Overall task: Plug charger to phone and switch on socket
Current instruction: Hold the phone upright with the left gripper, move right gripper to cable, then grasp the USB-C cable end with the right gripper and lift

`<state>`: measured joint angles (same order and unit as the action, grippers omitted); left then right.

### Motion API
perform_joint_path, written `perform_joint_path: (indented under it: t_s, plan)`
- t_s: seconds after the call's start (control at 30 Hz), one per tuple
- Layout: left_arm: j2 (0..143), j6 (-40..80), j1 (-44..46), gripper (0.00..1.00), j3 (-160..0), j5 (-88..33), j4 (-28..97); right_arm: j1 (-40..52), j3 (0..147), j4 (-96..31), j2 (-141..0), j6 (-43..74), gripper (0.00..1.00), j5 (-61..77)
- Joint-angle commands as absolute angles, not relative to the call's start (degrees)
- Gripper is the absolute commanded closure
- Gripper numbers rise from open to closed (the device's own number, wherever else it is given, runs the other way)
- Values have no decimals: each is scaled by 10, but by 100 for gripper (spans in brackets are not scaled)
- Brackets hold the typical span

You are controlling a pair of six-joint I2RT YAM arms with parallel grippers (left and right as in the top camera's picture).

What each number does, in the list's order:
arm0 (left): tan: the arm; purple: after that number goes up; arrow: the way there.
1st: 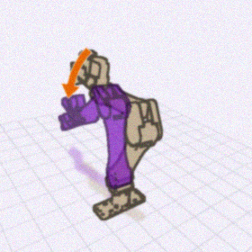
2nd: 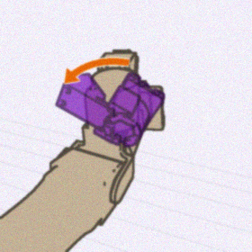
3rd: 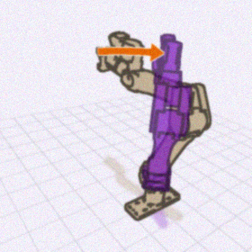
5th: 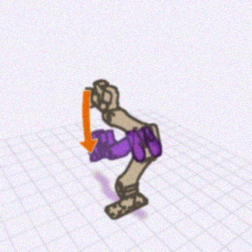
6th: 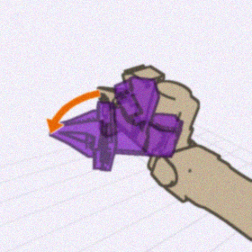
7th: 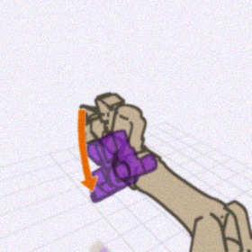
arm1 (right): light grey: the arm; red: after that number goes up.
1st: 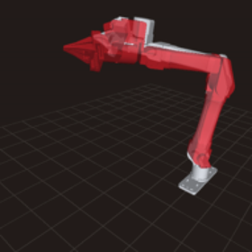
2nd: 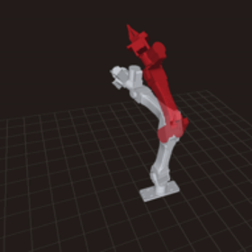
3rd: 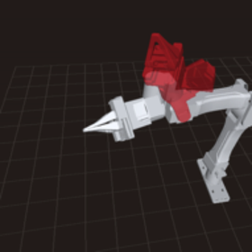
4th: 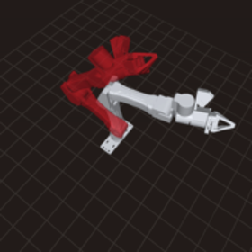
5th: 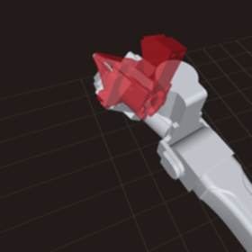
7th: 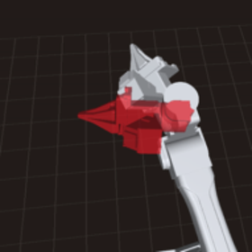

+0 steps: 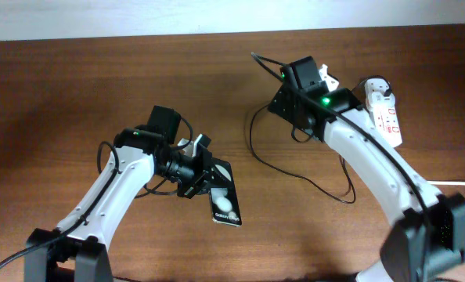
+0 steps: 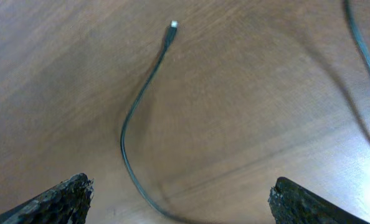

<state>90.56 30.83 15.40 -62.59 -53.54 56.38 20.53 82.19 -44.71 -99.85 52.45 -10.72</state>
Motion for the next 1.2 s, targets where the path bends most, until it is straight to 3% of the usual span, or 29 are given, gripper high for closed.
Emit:
perform_joint_path:
  t_s: [0.0, 0.23, 0.53, 0.63, 0.83, 1.07, 1.17]
  plan:
    - [904, 299, 152, 100, -636, -550, 565, 201, 832, -397, -1053, 523, 7, -116]
    - [904, 299, 152, 100, -636, -550, 565, 201, 832, -255, -1169, 523, 11, -119]
    - [904, 299, 152, 100, -636, -529, 565, 201, 832, -138, -1240, 523, 36, -128]
    - [904, 299, 152, 100, -636, -525, 565, 201, 832, -141, -1241, 503, 60, -131]
    - [904, 299, 152, 100, -636, -525, 565, 201, 832, -193, -1241, 420, 82, -120]
    - [904, 299, 152, 100, -636, -525, 564, 201, 832, -297, -1241, 385, 88, -17]
    - [904, 299, 152, 100, -636, -525, 564, 202, 832, -414, -1241, 274, 88, 4]
